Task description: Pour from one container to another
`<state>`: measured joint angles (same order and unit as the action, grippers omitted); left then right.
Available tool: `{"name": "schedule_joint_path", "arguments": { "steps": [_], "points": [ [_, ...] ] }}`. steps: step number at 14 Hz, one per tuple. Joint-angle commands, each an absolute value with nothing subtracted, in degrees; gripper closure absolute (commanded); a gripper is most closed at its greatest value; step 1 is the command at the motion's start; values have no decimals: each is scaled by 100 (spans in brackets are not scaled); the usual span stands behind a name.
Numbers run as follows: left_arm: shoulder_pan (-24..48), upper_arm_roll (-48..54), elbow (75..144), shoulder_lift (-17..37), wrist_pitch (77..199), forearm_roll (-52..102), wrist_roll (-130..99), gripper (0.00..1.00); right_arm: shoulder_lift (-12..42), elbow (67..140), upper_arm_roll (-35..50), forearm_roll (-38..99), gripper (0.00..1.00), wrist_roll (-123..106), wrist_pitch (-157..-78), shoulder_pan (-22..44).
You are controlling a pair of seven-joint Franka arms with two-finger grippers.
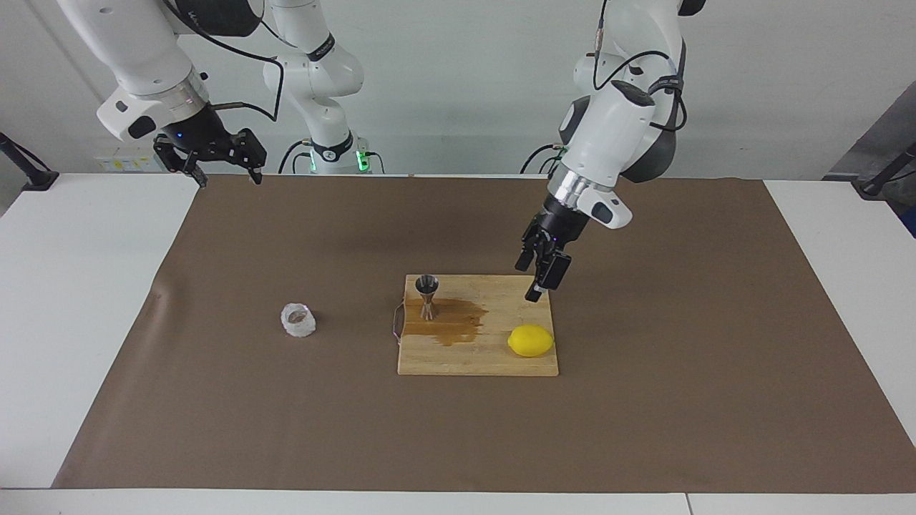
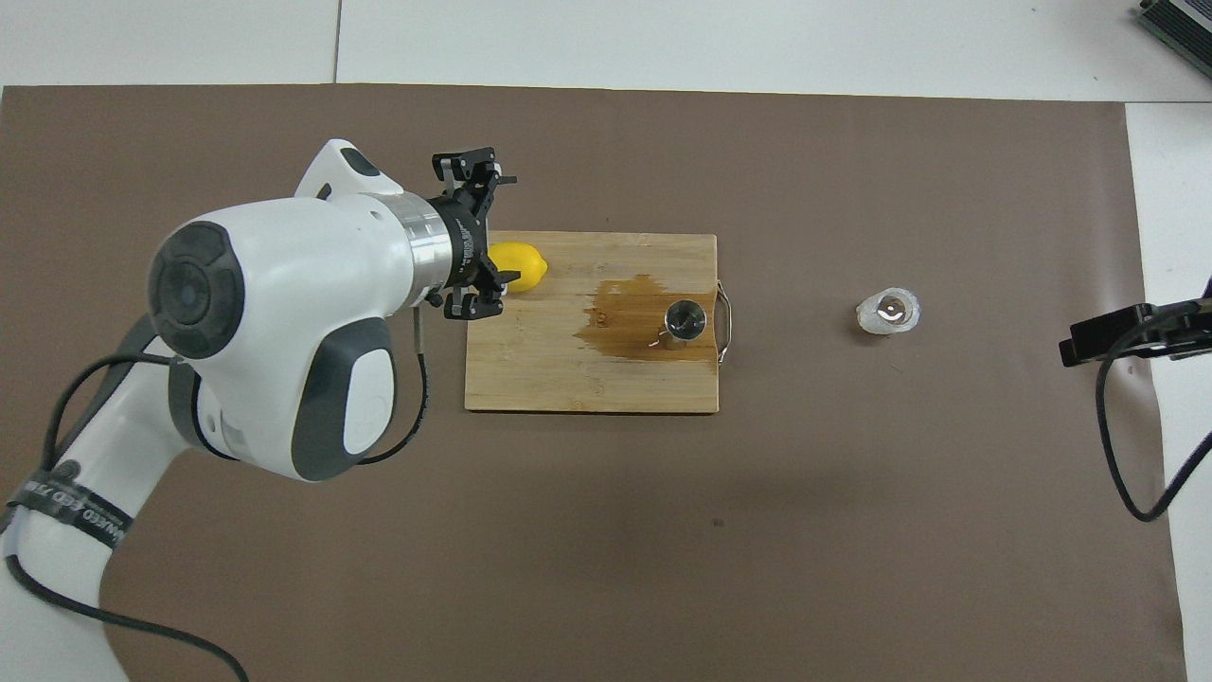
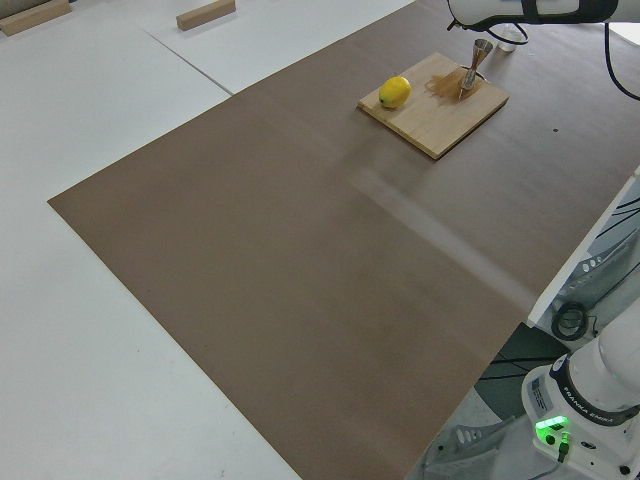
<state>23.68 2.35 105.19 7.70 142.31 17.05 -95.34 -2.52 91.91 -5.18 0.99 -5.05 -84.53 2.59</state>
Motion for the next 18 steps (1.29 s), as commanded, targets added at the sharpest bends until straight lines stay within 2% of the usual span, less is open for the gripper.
{"name": "schedule_joint_path", "arguments": {
  "steps": [1, 10, 18],
  "points": [
    [1883, 281, 10547, 458, 13651, 1582, -8765, 0, -255, 9185, -519, 79, 0, -466, -8446, 246],
    [854, 264, 10582, 202, 12718, 1573, -6025, 0, -255, 9185, -527, 79, 0, -466, -8438, 246],
    [809, 264, 10608, 115, 12236, 721, -4066, 0, -255, 9185, -527, 79, 0, -466, -8438, 246]
  ]
}}
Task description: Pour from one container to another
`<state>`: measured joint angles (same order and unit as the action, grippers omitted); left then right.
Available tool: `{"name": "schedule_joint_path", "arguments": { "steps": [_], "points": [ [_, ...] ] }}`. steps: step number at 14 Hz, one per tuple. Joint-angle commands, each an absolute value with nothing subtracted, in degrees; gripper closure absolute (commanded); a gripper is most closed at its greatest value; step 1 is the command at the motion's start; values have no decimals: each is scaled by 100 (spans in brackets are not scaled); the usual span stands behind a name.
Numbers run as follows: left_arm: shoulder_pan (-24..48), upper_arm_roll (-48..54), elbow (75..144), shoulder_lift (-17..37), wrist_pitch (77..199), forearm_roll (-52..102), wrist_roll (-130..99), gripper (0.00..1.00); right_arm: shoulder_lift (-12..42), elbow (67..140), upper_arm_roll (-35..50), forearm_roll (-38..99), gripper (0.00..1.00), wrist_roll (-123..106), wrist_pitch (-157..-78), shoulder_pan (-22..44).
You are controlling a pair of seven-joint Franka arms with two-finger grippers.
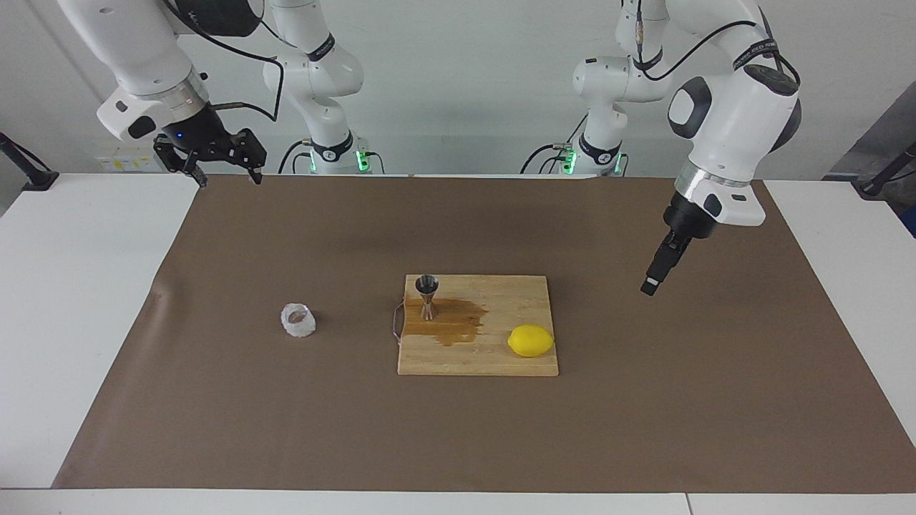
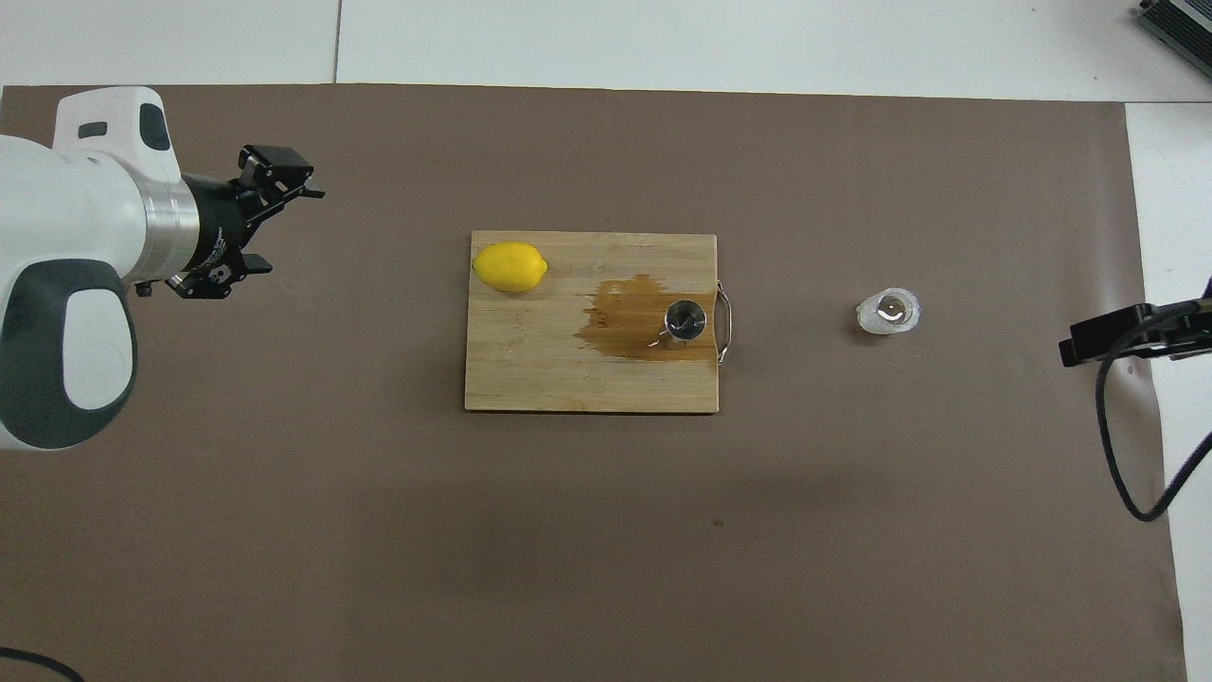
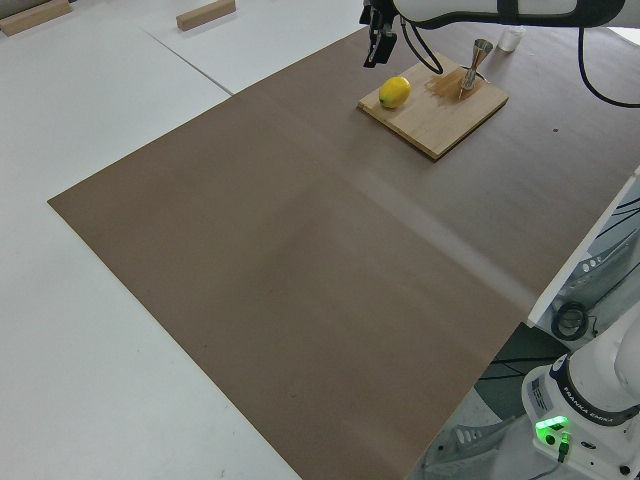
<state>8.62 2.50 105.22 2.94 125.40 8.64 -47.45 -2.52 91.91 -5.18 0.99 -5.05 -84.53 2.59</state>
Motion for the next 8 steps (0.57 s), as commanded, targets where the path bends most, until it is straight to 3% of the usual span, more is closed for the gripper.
{"name": "schedule_joint_path", "arguments": {
  "steps": [1, 8],
  "points": [
    [756, 264, 10608, 106, 12139, 573, -3556, 0, -255, 9185, -527, 79, 0, -466, -8446, 246],
    [467, 264, 10556, -113, 11006, -185, -1103, 0, -255, 9185, -527, 79, 0, -466, -8446, 246]
  ]
}}
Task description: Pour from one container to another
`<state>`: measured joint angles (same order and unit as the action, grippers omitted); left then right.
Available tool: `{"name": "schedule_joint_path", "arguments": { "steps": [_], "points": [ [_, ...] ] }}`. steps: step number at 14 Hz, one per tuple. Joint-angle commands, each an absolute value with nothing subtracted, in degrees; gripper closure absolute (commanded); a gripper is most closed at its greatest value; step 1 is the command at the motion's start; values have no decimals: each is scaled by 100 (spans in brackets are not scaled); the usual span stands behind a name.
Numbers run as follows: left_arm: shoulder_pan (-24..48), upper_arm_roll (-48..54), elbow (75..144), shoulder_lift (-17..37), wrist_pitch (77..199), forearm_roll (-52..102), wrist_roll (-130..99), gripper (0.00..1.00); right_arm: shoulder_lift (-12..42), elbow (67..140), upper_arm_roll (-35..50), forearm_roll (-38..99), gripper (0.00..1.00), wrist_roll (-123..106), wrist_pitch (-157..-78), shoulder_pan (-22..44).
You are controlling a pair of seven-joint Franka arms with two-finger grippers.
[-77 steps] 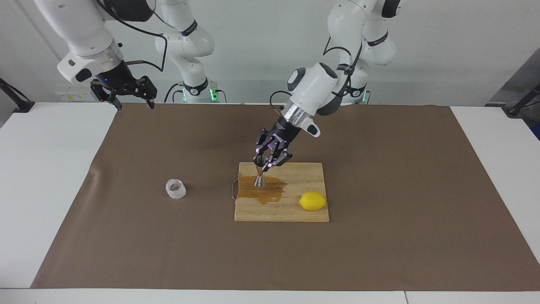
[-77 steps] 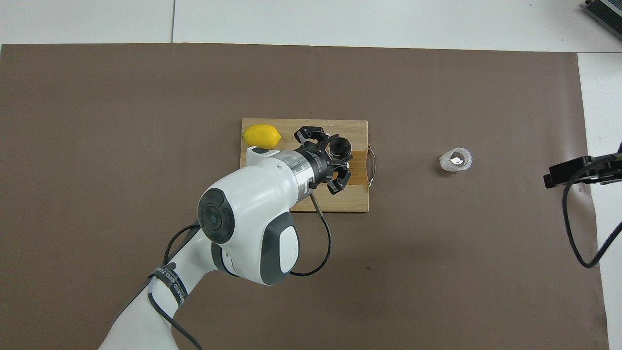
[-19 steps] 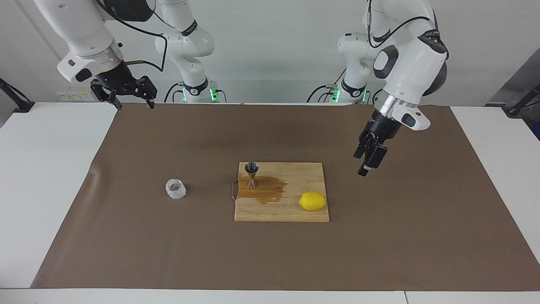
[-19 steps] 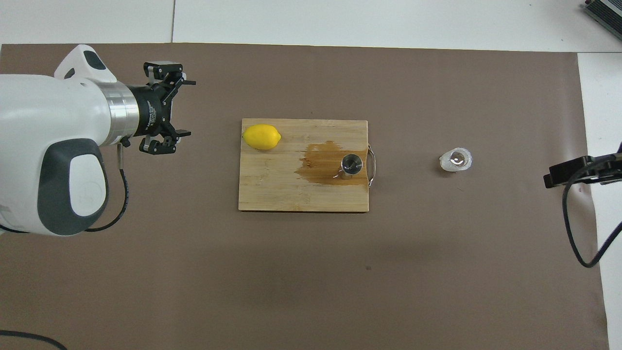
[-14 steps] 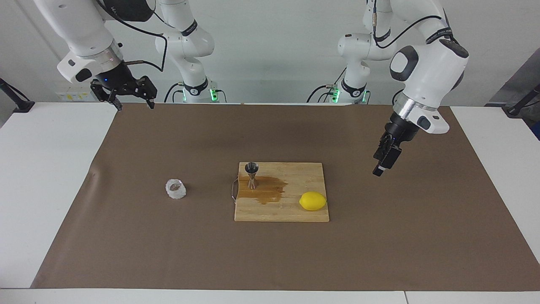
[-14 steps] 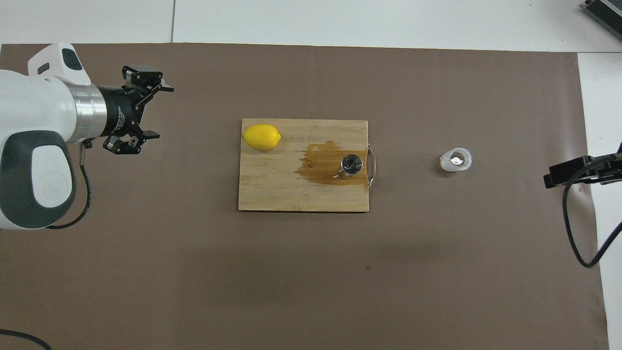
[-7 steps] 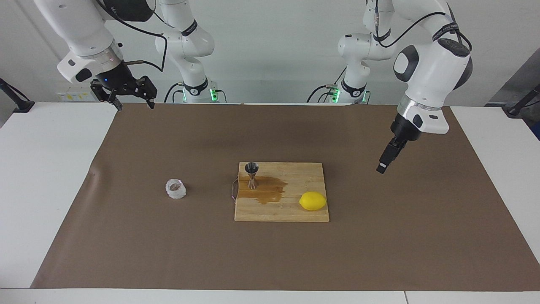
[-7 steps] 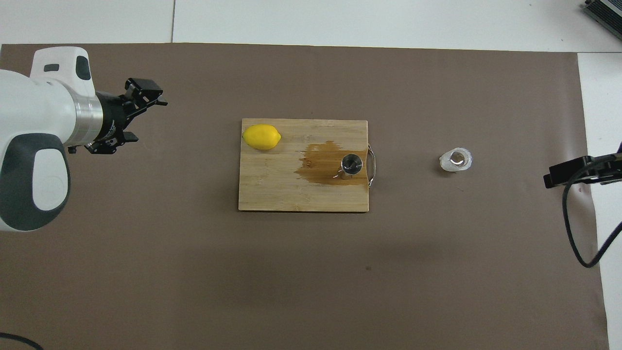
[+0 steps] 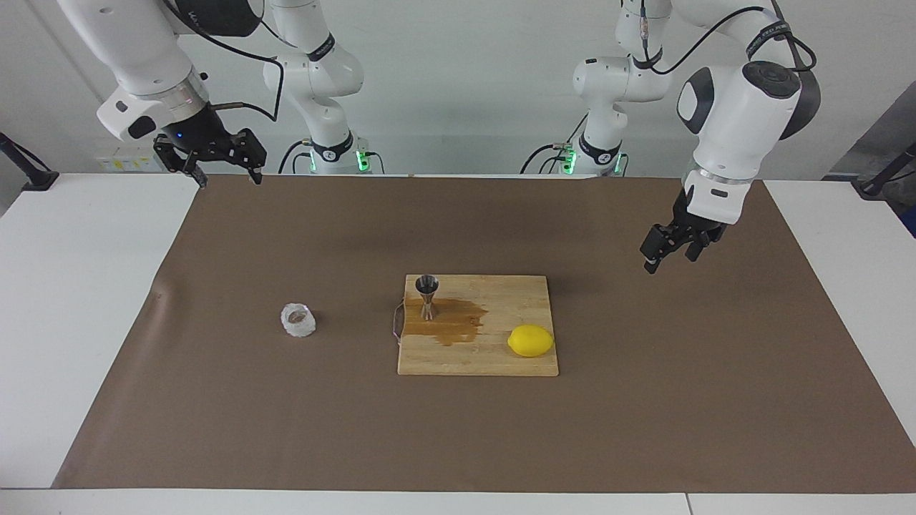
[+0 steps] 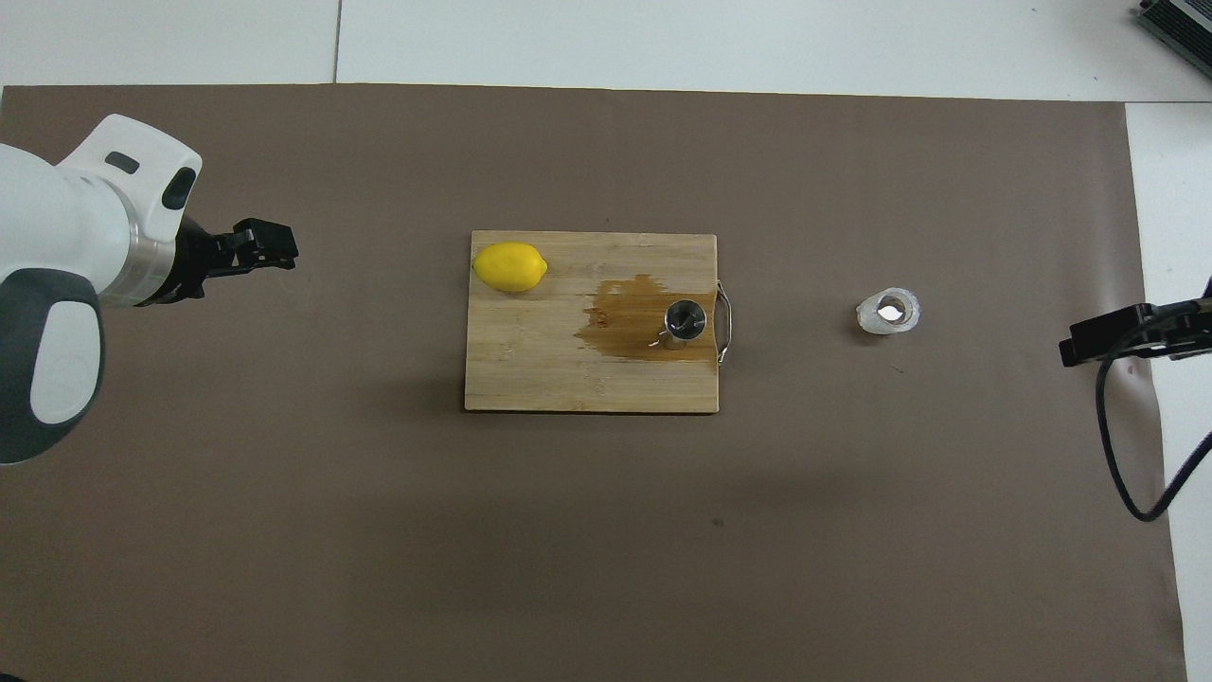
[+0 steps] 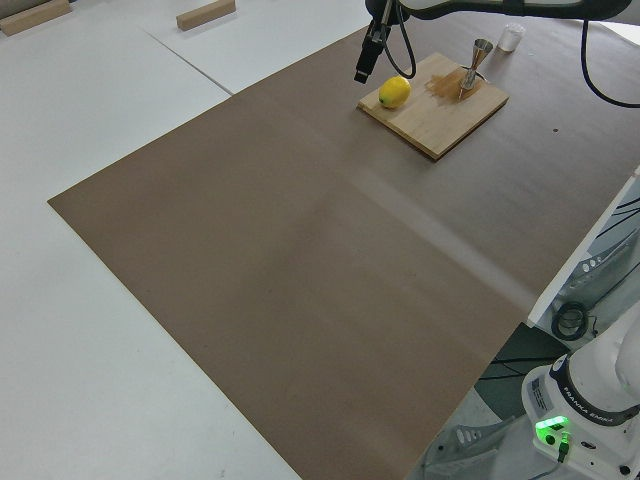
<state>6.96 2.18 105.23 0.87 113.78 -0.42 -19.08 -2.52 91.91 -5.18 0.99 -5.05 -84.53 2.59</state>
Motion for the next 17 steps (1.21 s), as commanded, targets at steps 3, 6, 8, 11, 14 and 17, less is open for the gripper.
{"name": "schedule_joint_path", "arguments": {
  "steps": [3, 6, 8, 11, 14, 17],
  "points": [
    [282, 264, 10529, -219, 10645, -185, -186, 0, -255, 9185, -527, 79, 0, -475, -8377, 246],
    [238, 176, 10389, -369, 10170, -193, 288, 0, -281, 9202, -562, 79, 0, -536, -8218, 229],
    [237, 158, 10258, -448, 9959, -185, 334, 0, -281, 9202, -571, 79, 0, -676, -8270, 220],
    [307, 193, 9406, -317, 9107, -185, 404, 0, -579, 9946, -580, 79, 0, -1699, -9187, 202],
    [290, 193, 9439, -351, 9184, -167, 334, 0, -677, 10590, -580, 79, 0, -3124, -10272, -43],
    [290, 193, 9571, -404, 9193, -167, 334, 0, -205, 10670, -580, 637, 0, -4485, -10564, -402]
  ]
}}
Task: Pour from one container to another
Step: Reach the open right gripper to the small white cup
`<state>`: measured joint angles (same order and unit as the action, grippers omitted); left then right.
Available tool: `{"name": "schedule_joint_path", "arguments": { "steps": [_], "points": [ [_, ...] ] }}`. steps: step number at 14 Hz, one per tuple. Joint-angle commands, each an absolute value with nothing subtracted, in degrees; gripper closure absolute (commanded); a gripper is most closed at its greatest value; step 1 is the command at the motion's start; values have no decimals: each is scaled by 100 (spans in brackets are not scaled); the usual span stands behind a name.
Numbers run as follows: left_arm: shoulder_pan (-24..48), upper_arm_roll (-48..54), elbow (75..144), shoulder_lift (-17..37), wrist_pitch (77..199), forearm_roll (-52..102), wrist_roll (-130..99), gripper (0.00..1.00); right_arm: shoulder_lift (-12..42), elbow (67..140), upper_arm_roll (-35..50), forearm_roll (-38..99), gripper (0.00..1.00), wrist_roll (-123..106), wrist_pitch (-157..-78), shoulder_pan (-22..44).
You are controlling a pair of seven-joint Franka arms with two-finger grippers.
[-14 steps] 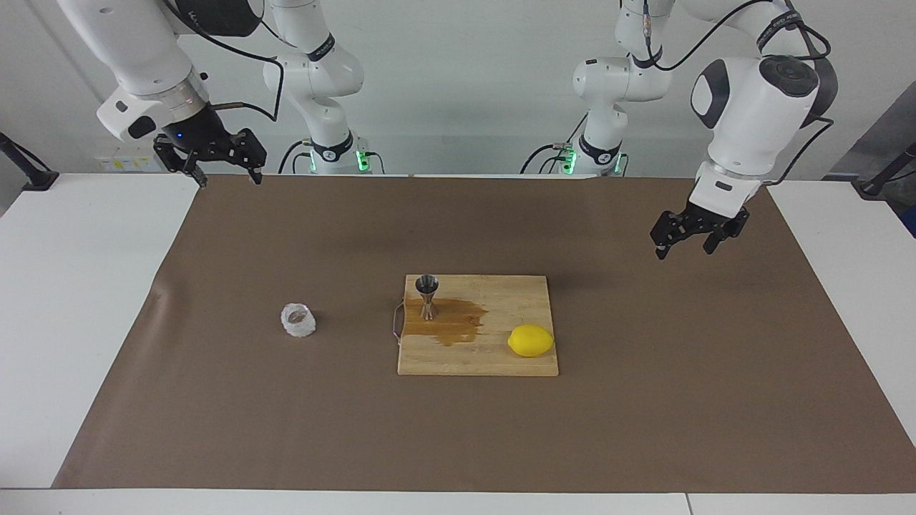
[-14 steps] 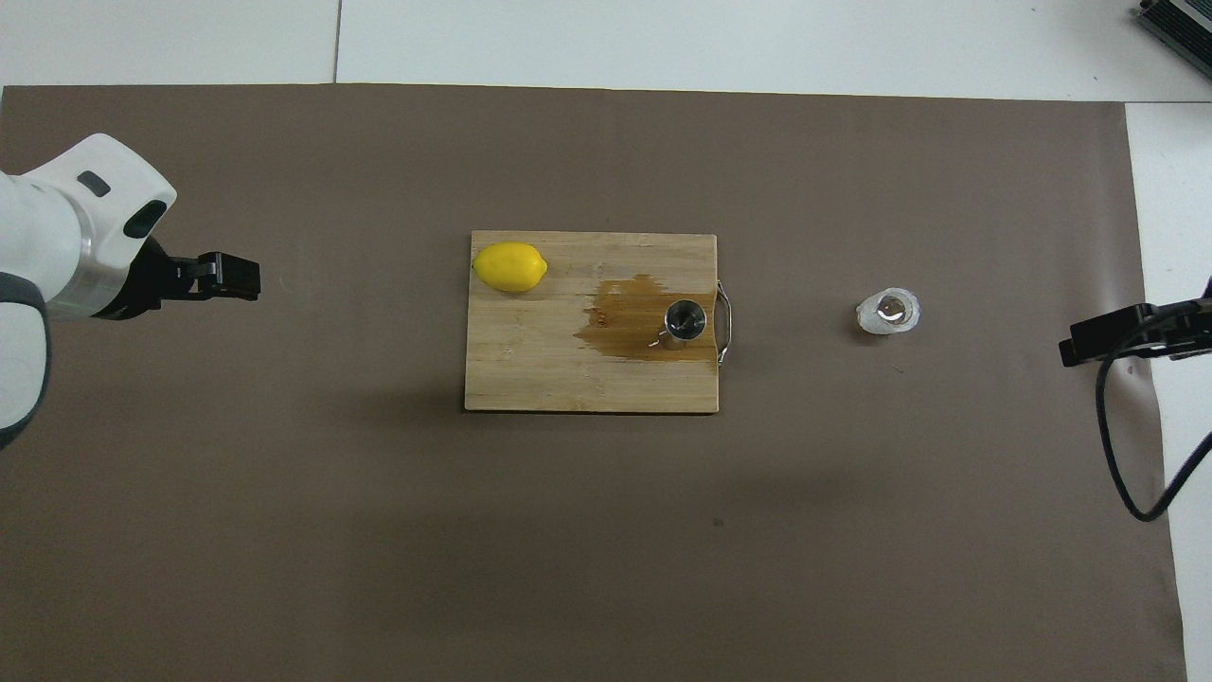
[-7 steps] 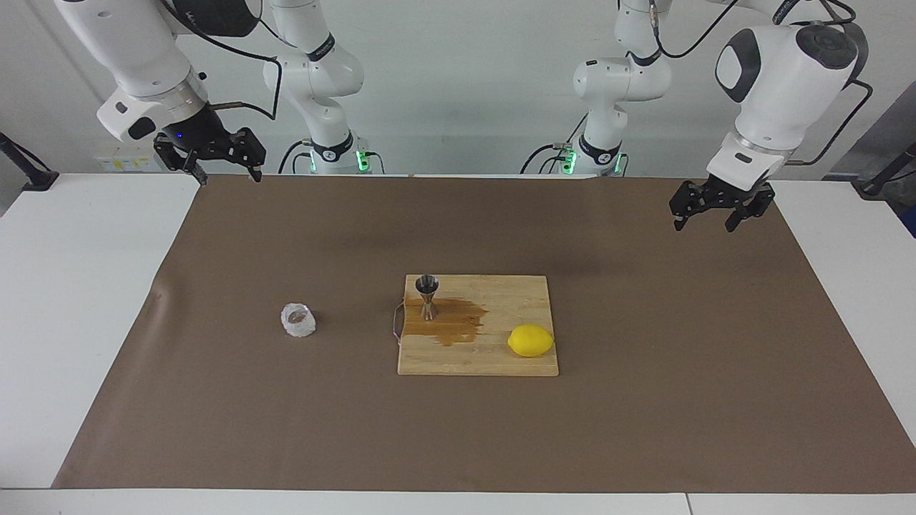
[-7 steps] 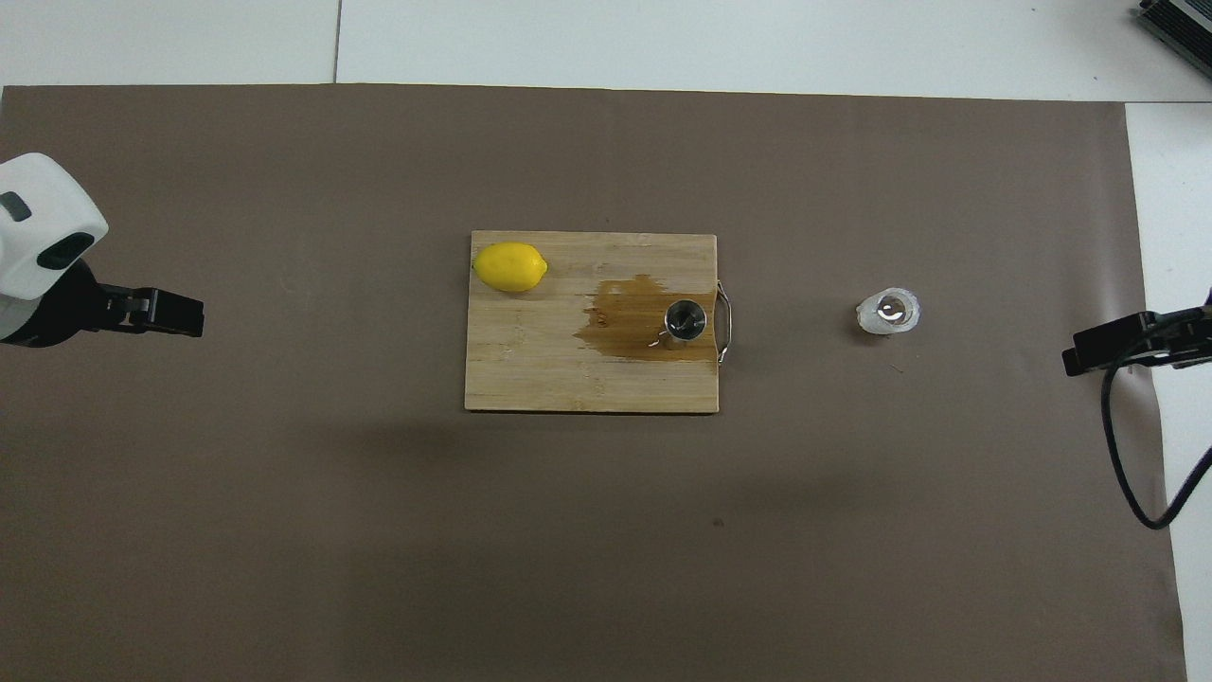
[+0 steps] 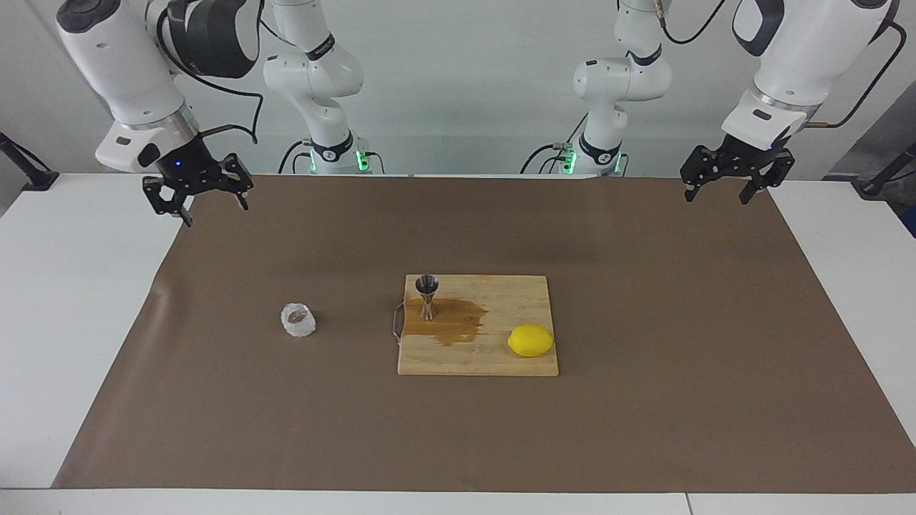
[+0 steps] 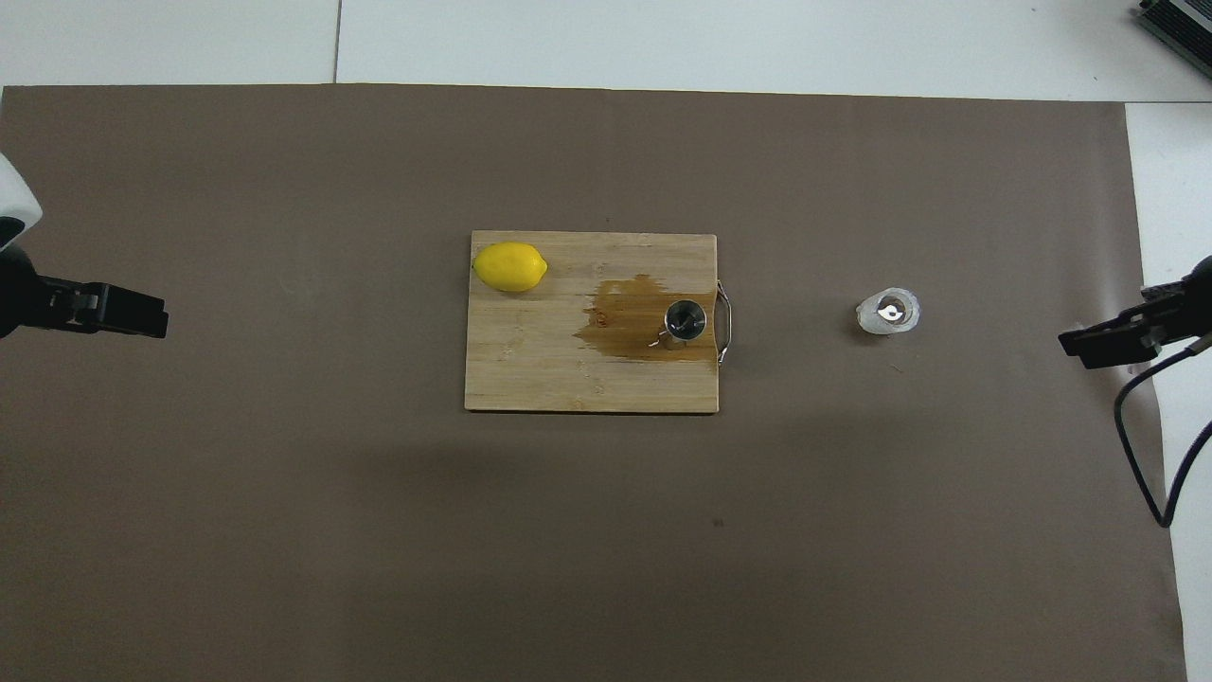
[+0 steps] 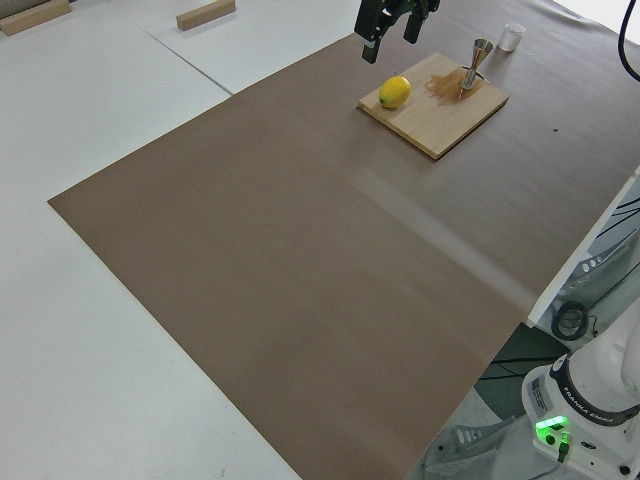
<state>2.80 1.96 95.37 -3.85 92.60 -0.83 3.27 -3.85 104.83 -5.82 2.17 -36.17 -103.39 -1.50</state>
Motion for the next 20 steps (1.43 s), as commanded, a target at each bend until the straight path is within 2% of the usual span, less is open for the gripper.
{"name": "schedule_joint_path", "arguments": {
  "steps": [1, 4, 8, 10, 14, 20],
  "points": [
    [273, 193, 9563, -404, 9185, -158, 325, 0, 111, 10635, -580, 1016, 0, -5239, -10773, -578],
    [290, 193, 9501, -378, 9167, -123, 308, 0, 736, 10626, -580, 1763, 0, -6904, -11512, -773],
    [-43, 561, 9466, -343, 9114, -123, 273, 0, 1186, 10661, -571, 2653, 0, -8144, -11803, -703],
    [-350, 860, 9396, -325, 9071, -106, 272, 0, 1344, 10792, -571, 3283, 0, -8856, -11847, -695],
    [-281, 826, 9396, -352, 8931, -62, 272, 0, 1467, 11082, -536, 3944, 0, -9771, -11892, -659],
    [-281, 633, 9457, -378, 8930, 105, 53, 0, 2197, 11048, -519, 4500, 0, -11012, -11918, -677]
  ]
}}
